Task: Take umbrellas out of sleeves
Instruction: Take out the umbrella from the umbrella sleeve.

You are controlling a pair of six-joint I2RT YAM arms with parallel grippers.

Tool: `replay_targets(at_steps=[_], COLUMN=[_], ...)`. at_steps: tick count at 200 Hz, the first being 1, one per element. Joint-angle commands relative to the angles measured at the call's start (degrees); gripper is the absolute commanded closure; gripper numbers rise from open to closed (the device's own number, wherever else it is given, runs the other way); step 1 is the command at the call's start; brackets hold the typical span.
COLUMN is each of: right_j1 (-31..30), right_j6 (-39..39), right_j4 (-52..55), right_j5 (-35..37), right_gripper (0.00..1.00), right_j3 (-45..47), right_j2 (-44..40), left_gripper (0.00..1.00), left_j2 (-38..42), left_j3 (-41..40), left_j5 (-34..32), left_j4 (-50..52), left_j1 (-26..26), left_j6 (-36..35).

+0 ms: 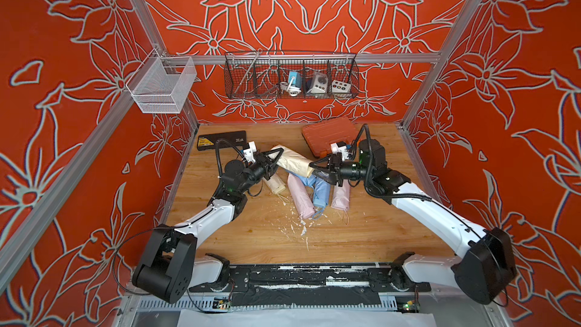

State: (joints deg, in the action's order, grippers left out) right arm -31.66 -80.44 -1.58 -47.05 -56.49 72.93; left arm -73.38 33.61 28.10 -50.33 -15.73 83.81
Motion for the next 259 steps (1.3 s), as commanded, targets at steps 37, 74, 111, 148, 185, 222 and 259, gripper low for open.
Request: replay_targets(at_steps=[37,74,111,148,185,222,259], right_j1=[-1.4,-2.2,-2.5,-2.6,-2.9,-3.0,-3.0], right_j6=[-1.1,-1.4,-2.6,-3.7,-0.3,3.3,4.8], right_j4=[-2.9,-5.8,-10.5,-12.7,-2.7,6.4,10.5], right_j5=[1.1,2.2,2.6,3.1,3.4,4.1,4.4], right_gripper=[0.58,0.58,0.56,0.51,0.5,0.5,0.49], right_j3=[-1.7,-2.2,-2.2,-2.2,-3.6,-5.8,-7.0], right_j2=[1.3,2.6,3.7,4.5,5.1,5.5,6.0], left_gripper=[0.73,0.73,0.73,0.73,0.73,0.73,0.73], left_j2=[2.1,2.6,3.1,3.1,3.1,2.9,2.4], left_j3=[0.6,-0.3,-1.3,-1.5,-2.4,-2.4,-1.8], left_j5=[0.5,0.1,-0.3,-0.8,-2.3,-2.3,-2.2], left_j4=[-4.9,-5.2,-6.0,-7.0,-9.1,-9.0,-8.9], left_j1=[0.2,0.2,0.2,0.2,0.2,0.3,0.4], left_j6=[0.9,1.7,2.6,3.3,5.0,4.7,4.4])
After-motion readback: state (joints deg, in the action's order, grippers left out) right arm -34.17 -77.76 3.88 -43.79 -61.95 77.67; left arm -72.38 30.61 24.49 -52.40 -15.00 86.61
